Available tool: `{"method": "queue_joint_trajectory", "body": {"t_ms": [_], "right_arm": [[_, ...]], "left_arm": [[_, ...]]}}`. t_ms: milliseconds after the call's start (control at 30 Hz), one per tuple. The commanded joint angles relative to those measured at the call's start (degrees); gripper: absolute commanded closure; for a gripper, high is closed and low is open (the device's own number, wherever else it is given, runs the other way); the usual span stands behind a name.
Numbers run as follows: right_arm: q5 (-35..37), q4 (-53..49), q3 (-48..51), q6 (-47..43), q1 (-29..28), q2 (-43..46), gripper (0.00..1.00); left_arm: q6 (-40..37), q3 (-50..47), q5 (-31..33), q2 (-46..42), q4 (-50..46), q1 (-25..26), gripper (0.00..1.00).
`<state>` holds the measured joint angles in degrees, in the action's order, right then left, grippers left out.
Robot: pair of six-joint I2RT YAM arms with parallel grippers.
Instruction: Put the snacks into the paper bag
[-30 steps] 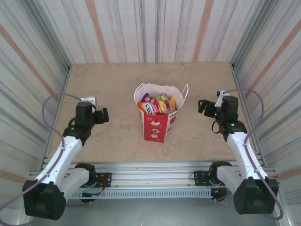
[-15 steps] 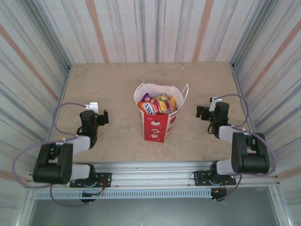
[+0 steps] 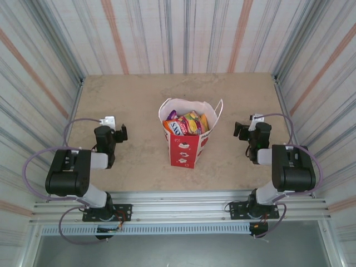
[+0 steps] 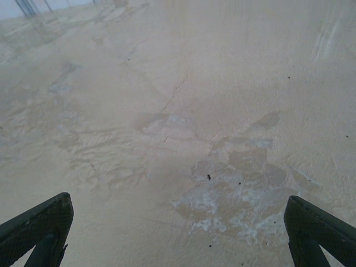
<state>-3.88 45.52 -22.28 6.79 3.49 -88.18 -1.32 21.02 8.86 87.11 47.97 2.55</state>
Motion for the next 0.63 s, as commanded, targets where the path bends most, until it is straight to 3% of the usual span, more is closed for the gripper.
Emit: {"method": "queue_joint_trajectory", "body": {"t_ms": [0,600], "right_arm": [[1.5,1.3,-0.8,-1.3,-0.1,-0.5,0.01],[0.9,1.7,-0.5,-1.2,0.2,-0.3,0.01]], "left_arm": [[-0.2,1.1,1.3,-0.6,-0.1,0.7,0.01],[-0.2,1.3,0.6,-0.7,-0.7,0.4,0.01]]}}
